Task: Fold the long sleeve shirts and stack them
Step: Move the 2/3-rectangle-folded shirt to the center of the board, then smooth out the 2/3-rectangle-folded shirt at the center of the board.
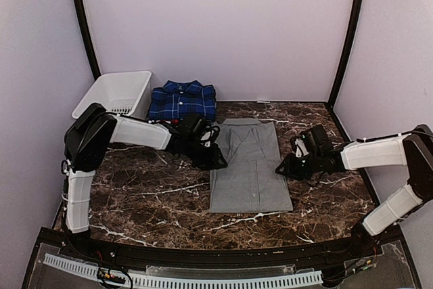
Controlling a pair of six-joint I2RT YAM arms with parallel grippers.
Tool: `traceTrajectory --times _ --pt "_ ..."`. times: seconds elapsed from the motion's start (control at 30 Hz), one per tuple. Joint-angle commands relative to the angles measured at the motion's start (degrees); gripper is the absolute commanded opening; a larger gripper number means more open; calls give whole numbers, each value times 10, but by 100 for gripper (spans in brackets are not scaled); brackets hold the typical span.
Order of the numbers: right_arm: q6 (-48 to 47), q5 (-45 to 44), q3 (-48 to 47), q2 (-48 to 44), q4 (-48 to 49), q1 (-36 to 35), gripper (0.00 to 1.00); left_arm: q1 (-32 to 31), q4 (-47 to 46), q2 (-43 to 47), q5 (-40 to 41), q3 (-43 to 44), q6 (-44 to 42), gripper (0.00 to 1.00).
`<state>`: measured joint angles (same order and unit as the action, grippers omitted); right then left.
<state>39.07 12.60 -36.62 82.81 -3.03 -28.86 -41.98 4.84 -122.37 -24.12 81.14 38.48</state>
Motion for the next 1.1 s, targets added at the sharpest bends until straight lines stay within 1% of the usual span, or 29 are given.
traceTrajectory --times 0.0,0.2,0.33,0.47,0.57,0.8,0.93,1.07 --pt "-7 -22 -3 18 -8 18 29 15 28 33 33 -12 -17 27" --pt "-20 -39 -44 40 -41 25 27 34 38 33 41 -13 -28 27" --pt "-25 -65 -62 23 -73 24 24 44 51 33 45 -13 -35 27" --pt "-31 -63 -74 3 -80 11 24 46 60 36 43 -9 -46 26" --pt "-37 -51 -83 12 -70 -4 24 45 56 47 37 -9 -51 26" --pt "-37 -20 -95 64 -28 -6 19 46 62 91 43 -13 -64 26" --pt "-34 -9 -94 95 -13 6 16 45 70 118 47 -31 -66 26" --pt "-25 -9 -78 108 -14 25 14 41 70 145 28 -63 -63 27"
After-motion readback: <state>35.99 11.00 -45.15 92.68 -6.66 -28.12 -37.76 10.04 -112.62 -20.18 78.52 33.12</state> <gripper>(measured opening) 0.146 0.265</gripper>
